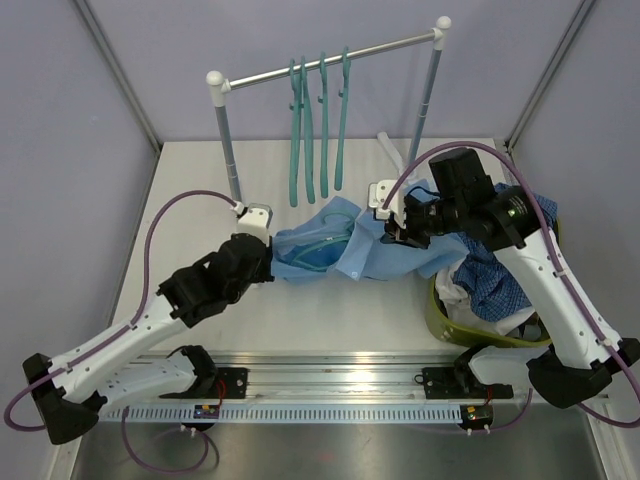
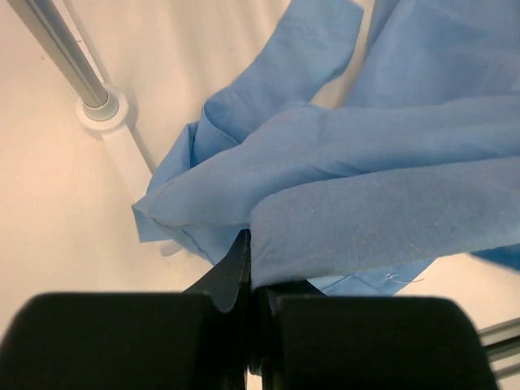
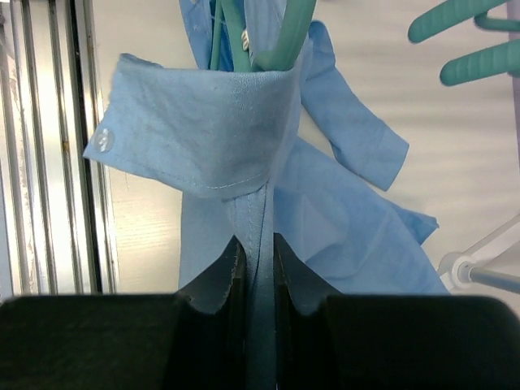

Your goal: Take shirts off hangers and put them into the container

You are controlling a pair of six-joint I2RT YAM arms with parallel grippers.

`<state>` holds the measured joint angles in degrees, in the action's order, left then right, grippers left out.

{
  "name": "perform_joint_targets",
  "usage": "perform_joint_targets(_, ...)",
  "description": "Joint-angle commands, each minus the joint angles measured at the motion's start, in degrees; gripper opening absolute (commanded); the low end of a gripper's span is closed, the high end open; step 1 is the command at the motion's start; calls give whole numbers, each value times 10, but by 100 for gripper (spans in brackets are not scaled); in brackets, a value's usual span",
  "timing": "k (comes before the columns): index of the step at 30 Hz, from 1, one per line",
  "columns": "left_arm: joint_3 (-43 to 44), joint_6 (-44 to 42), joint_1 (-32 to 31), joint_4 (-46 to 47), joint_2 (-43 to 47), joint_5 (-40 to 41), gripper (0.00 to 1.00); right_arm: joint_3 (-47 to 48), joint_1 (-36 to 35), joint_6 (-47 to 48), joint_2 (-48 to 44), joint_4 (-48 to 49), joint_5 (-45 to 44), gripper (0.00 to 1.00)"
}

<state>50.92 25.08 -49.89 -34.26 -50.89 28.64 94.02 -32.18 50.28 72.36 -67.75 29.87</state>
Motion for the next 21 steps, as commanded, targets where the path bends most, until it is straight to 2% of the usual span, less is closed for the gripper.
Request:
perform_joint_targets(1,10,-80,23,-92,-9,27,0,58,18,-10,-29,-6,15,0)
perform_joint_targets(4,5,-79,32,-96,-10,13,0,72,34,-20,-35,23,13,0)
perform_joint_targets(8,-14,-94,56,-81,-8,11,0,103,42,0,-25,-23,93,0)
perform_joint_targets(12,-26,-128,77,-36,-3,-14,1,98,54,-20,-20,0,111,0)
perform_joint_targets(13,-31,-143,80,-30,4,-23,10,94,57,-54,-21,15,107,0)
perform_joint_targets(15,-39,-153,84,-13,12,-55,19,90,70,-80,-18,46,102,0)
perform_joint_targets(16,-44,-161,86,-6,26,-68,32,88,72,-105,-17,56,95,0)
perform_joint_targets(21,-57,-173,90,5,62,-115,49,90,83,-130,-15,82,94,0)
